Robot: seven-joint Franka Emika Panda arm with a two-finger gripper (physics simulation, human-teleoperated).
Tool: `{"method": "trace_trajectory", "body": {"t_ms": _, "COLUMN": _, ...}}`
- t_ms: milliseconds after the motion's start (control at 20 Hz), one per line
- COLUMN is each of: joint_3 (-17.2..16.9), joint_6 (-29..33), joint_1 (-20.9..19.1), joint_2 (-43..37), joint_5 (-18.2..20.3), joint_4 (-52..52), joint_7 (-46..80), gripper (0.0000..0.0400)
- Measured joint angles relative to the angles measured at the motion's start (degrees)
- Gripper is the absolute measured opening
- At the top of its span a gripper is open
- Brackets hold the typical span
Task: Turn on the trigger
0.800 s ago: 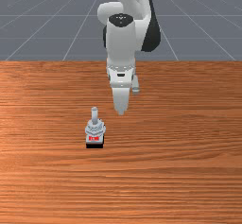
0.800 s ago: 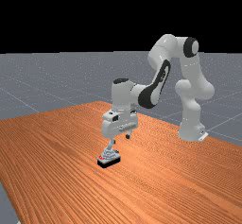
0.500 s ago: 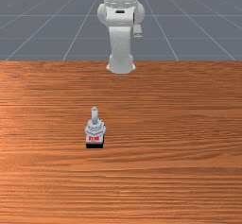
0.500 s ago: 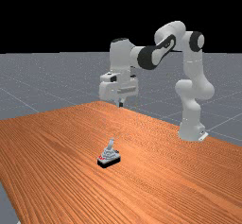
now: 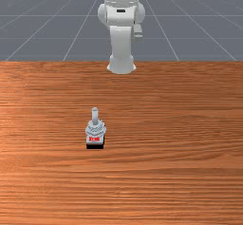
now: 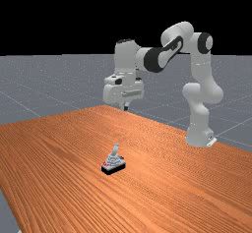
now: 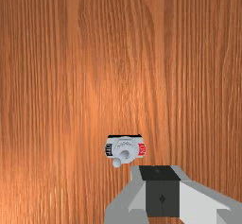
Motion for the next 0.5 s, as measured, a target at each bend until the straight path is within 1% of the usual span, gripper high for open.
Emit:
{"method": "trace_trajectory", "body": {"t_ms": 200, "joint_3": -0.09, "joint_6": 0.15, "joint_1": -0.06, "joint_2": 0.01, "joint_5": -0.62, "joint_4": -0.10, "joint_7": -0.41, "gripper": 0.0000}}
{"method": "trace_trajectory", "body": {"t_ms": 350, "joint_3": -0.10, "joint_6": 0.21, "joint_1": -0.17, "joint_2": 0.05, "joint_5": -0.09, "joint_4": -0.16, "joint_7": -0.45, "gripper": 0.0000}}
{"method": "trace_trajectory", "body": {"t_ms": 400, "joint_3": -0.16, "joint_6": 0.21, "joint_1": -0.05, "joint_2": 0.05, "joint_5": -0.93, "joint_4": -0.16, "joint_7": -0.31, "gripper": 0.0000}}
{"method": "trace_trajectory", "body": {"t_ms": 500, "joint_3": -0.20, "joint_6": 0.22, "joint_1": -0.11, "joint_2": 0.05, "joint_5": -0.92, "joint_4": -0.16, "joint_7": -0.42, "gripper": 0.0000}}
